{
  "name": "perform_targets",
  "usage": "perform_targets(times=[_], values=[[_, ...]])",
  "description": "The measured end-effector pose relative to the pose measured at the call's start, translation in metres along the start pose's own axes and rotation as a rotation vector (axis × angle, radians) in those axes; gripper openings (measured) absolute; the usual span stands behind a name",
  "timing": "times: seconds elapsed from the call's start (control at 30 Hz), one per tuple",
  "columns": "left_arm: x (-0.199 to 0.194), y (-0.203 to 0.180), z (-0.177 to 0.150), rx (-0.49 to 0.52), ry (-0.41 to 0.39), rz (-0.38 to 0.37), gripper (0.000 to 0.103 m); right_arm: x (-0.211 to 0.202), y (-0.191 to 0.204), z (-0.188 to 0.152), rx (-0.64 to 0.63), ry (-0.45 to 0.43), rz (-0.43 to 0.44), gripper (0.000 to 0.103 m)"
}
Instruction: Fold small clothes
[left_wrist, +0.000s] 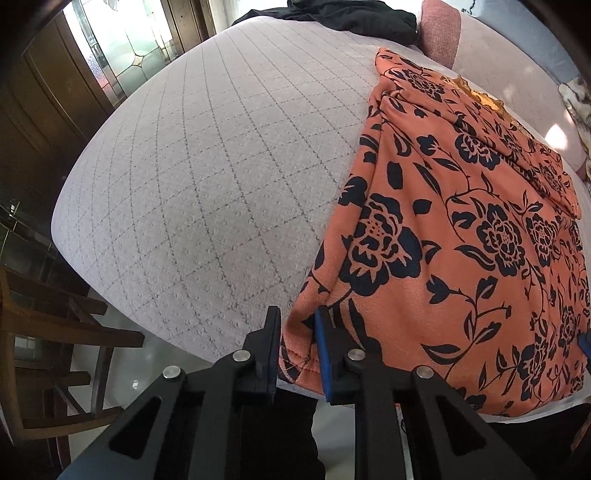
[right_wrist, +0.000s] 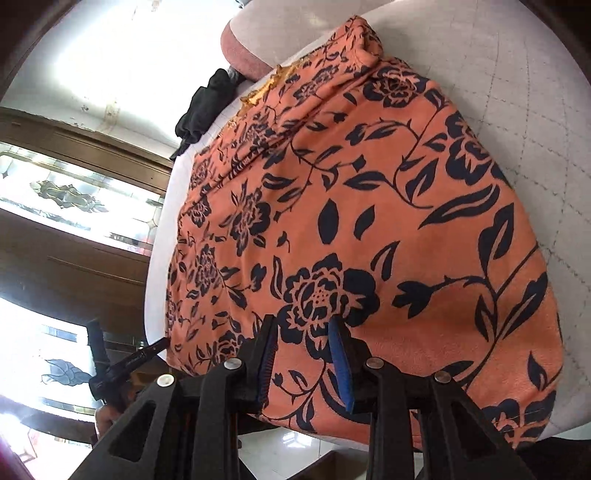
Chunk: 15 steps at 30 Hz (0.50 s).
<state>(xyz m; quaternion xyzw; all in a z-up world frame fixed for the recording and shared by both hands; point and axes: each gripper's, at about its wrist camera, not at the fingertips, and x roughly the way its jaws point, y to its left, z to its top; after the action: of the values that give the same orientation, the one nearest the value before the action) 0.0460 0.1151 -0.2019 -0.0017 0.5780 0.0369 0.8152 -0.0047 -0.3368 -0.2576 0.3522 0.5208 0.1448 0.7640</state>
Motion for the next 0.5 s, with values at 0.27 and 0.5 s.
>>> perform_targets(times=[0.27, 0.5], values=[[-0.009, 0.01, 0.009, -0.027, -0.024, 0.053, 0.08, -0.066, -0.052, 0.008, 0.163, -0.2, -0.035, 0.058], [0.005, 0.0, 0.01, -0.014, 0.003, -0.017, 0.051, -0.089, -0.093, 0.008, 0.236, -0.211, -0.074, 0.058]])
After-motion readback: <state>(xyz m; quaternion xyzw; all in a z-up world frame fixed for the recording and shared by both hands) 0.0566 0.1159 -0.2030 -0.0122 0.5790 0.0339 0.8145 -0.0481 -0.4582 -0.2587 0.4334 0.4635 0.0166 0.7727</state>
